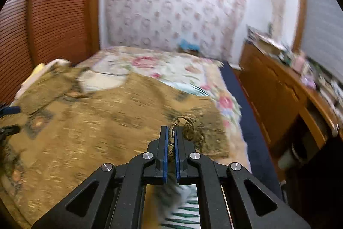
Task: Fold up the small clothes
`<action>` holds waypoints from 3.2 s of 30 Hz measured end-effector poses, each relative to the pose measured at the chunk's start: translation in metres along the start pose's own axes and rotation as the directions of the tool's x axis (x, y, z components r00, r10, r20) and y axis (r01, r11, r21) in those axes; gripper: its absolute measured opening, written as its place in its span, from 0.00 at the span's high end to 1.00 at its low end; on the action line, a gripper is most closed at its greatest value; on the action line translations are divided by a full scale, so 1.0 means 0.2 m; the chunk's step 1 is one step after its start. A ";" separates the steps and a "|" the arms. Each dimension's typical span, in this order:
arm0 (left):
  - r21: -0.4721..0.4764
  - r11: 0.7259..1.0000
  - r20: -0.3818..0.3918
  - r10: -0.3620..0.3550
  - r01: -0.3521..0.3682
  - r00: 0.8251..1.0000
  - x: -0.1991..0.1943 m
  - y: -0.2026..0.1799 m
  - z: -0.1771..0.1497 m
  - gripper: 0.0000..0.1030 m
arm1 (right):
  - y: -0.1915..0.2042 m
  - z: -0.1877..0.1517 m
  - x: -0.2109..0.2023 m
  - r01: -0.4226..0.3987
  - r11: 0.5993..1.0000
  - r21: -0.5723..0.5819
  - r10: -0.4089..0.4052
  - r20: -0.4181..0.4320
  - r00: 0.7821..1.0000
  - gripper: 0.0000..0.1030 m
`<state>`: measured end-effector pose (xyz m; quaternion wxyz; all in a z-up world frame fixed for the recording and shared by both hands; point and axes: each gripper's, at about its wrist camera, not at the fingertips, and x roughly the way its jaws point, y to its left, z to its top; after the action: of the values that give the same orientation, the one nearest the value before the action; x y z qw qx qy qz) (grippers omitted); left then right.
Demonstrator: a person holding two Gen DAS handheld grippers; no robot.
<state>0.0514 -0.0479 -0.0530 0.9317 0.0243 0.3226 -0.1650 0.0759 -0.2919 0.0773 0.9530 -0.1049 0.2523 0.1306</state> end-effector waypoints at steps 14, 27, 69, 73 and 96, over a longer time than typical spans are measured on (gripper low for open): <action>-0.005 1.000 0.003 0.004 -0.004 1.000 0.00 0.01 0.00 0.21 | 0.31 -0.14 0.19 -0.215 0.977 -0.016 0.210 -0.155 0.965 0.95; -0.006 1.000 0.003 0.012 -0.012 1.000 0.00 0.01 0.00 0.21 | 0.17 -0.08 0.10 -0.156 0.986 0.059 0.160 -0.079 0.984 0.51; -0.015 1.000 -0.004 0.014 -0.014 1.000 -0.01 0.01 -0.01 0.21 | 0.27 0.24 0.33 -0.362 0.926 0.110 0.366 -0.017 0.931 0.87; -0.014 1.000 -0.002 0.016 -0.016 1.000 -0.01 0.02 -0.01 0.21 | 0.24 0.21 0.29 -0.311 0.947 0.080 0.313 -0.010 0.950 0.69; -0.016 1.000 -0.005 0.016 -0.016 1.000 0.00 0.01 -0.01 0.21 | 0.13 0.04 0.72 -0.190 0.971 0.144 0.218 -0.215 0.952 0.72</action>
<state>0.0509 -0.0452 -0.0541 0.9323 0.0196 0.3262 -0.1549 0.1927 -0.2364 0.0062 0.9036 -0.0346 0.3773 0.1999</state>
